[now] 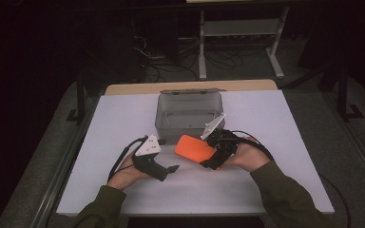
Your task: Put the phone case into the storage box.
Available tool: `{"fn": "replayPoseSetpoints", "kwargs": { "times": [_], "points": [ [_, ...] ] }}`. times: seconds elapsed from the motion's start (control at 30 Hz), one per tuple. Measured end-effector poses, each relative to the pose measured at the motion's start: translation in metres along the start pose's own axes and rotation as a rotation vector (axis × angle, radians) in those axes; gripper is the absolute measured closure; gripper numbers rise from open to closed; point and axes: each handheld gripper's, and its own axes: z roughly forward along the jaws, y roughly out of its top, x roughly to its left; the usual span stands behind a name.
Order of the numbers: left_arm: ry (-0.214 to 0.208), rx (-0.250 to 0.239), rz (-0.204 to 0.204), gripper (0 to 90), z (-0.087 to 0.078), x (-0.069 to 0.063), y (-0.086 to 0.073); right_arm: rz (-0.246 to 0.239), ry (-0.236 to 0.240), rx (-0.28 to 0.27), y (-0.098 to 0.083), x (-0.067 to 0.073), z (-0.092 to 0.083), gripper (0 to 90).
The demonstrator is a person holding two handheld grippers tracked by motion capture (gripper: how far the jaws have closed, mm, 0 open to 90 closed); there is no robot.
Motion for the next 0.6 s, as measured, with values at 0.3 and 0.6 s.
{"fn": "replayPoseSetpoints", "kwargs": {
  "times": [0.3,0.6],
  "points": [
    [0.013,0.026,0.081,0.0,0.0008,-0.0034,0.0029,0.001,0.000,0.001,-0.0002,-0.0003,-0.0006,15.2],
    [0.027,0.040,0.136,0.0,0.0004,-0.0045,0.0042,0.001,0.000,0.000,-0.0003,-0.0001,-0.0007,15.2]
  ]
}}
